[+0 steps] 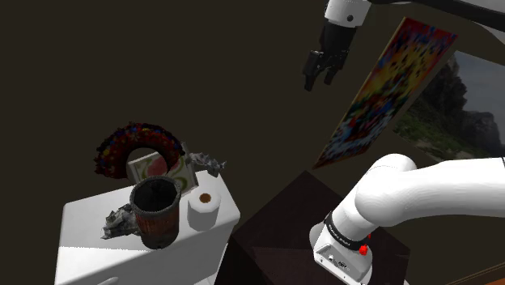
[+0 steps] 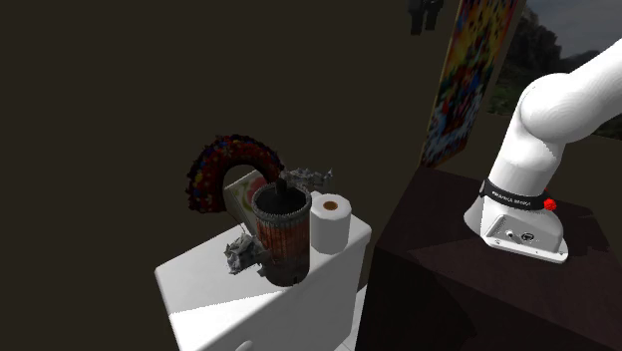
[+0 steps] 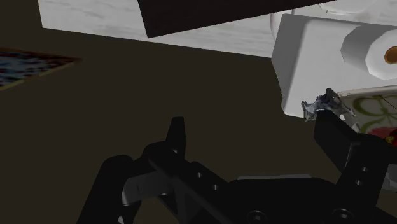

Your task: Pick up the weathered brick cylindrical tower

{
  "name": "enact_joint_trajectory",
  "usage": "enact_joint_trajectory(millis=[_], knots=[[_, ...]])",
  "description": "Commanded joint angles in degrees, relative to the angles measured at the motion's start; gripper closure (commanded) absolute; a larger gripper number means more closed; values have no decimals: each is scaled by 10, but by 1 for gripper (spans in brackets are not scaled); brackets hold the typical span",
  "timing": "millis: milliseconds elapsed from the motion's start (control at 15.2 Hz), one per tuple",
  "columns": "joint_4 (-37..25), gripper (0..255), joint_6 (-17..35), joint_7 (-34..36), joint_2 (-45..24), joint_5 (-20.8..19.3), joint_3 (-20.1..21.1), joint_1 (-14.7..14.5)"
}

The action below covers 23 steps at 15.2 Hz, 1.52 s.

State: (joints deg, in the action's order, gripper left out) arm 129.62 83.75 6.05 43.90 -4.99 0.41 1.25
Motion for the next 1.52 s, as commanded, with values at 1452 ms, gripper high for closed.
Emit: enact_joint_trajectory(millis=[1452], knots=[[58,0,204,472,-137,235,278,1]])
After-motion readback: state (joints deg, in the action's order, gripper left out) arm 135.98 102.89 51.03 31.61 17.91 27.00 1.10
